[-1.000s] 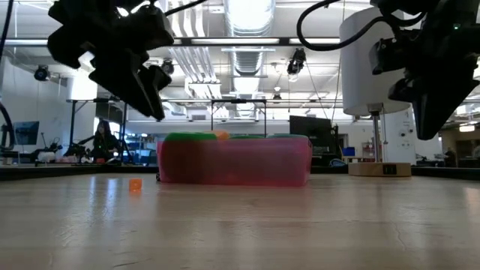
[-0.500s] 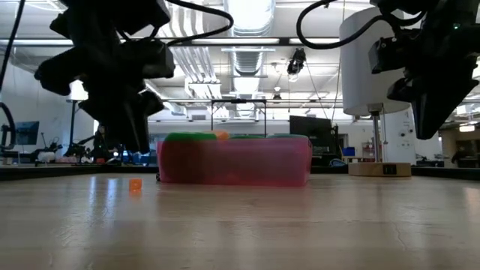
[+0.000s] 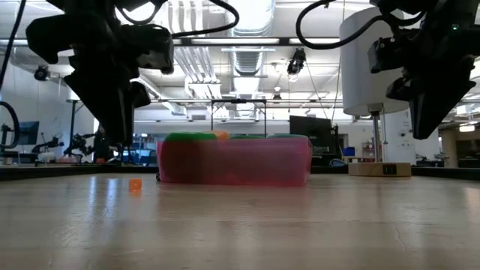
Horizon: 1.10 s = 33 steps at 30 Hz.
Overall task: Pick & Place Dice
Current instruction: Put the small orange die into the pink bin
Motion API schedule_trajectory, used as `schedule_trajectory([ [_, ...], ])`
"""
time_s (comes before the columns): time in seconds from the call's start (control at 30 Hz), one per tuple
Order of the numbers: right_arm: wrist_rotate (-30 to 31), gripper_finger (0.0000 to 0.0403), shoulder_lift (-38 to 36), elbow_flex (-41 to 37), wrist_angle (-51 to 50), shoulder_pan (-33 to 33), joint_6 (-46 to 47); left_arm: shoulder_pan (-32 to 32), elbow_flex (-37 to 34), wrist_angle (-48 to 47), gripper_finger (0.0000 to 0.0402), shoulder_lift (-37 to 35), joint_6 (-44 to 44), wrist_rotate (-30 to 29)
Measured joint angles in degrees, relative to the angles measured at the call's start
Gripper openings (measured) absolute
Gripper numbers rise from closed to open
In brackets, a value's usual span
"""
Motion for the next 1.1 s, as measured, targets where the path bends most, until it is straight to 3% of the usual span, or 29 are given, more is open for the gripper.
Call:
schedule_trajectory([
  [0.5, -0.01, 0.0034, -0.02, 0.0, 0.02, 0.01, 0.02, 0.01, 0.27, -0.41, 0.0123, 0.19, -6.99, -0.55],
  [1.1, 0.0, 0.0034, -0.02, -0.02, 0.24, 0.01, -0.74, 0.17, 0.23, 2.14, 0.012, 5.7, -3.57, -4.67],
])
